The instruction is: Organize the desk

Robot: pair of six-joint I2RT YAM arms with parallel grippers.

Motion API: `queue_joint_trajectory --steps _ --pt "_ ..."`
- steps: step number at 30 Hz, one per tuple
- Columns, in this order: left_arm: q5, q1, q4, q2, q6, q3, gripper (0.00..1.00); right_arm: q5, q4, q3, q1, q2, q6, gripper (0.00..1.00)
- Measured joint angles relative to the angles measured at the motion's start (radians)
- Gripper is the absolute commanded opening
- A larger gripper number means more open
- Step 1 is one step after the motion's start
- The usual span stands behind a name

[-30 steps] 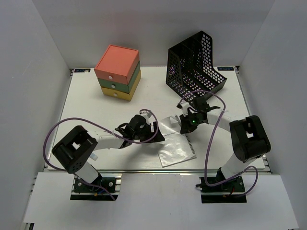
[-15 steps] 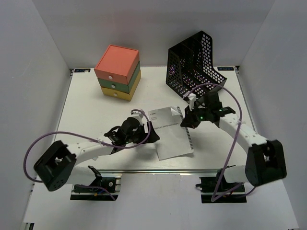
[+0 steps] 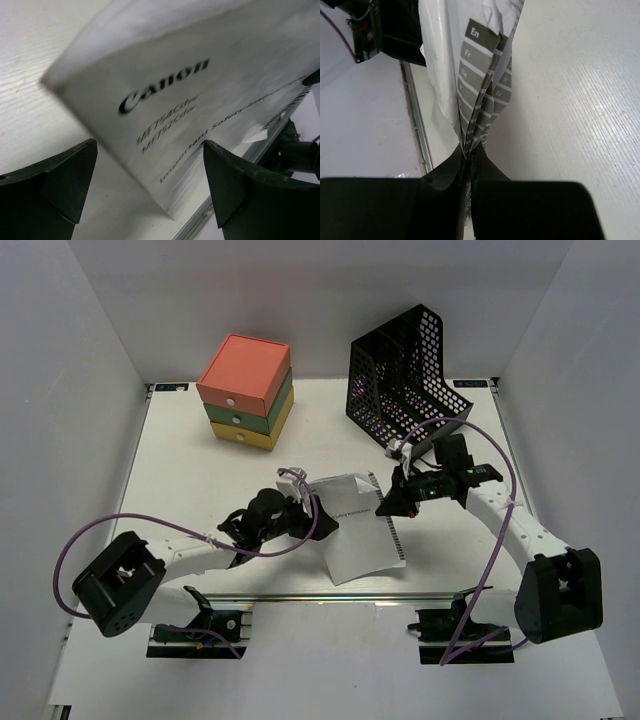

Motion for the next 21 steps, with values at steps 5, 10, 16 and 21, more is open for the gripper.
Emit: queue_joint_trajectory --steps 5,10,16,21 --pt "0.066 0.0 0.159 -0.002 0.036 -0.026 0.74 -0.061 -0.046 0.008 -0.005 -0.009 -0.056 0.0" --pt "0.16 0.0 0.316 -0.011 0.03 -0.08 0.27 -0.08 -0.06 0.015 -0.005 -0.017 -0.077 0.0" --pt "0.286 0.008 0.431 -0.014 -0.002 -0.105 0.0 -0.053 -0.062 0.02 -0.012 -0.032 -0.076 0.31" --pt "0.364 -0.001 0.358 -0.117 0.052 -0.092 0.0 -0.022 -0.061 0.029 -0.01 -0.083 -0.055 0.7"
